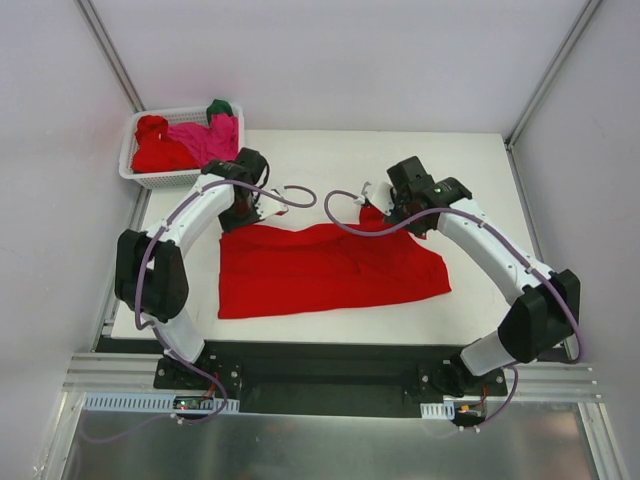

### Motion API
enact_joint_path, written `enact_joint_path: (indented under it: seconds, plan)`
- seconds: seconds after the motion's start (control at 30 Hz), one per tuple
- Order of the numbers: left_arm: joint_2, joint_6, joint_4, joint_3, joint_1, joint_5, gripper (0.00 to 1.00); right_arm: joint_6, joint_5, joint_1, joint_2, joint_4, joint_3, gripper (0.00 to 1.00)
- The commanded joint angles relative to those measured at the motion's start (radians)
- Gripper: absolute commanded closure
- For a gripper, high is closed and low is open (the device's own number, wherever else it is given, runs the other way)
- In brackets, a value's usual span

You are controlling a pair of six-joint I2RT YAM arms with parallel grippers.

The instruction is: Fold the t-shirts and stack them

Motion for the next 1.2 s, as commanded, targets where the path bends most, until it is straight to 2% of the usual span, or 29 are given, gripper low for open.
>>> enact_joint_path:
  seconds: [0.0, 0.5, 1.17]
  plan:
    - [-0.059, -0.052, -0.071, -0.009, -0.015, -0.017, 1.0, -0.001, -0.027, -0.005, -0.072, -0.065, -0.017, 0.99]
    - [-0.132, -0.121, -0.198, -0.055, -0.058, -0.005, 1.0, -0.007, -0.075, -0.003, -0.098, -0.171, -0.044, 0.99]
    - [-0.131, -0.164, -0.234, -0.14, -0.089, 0.07, 1.0, -0.043, -0.187, 0.011, -0.043, -0.327, -0.06, 0.99]
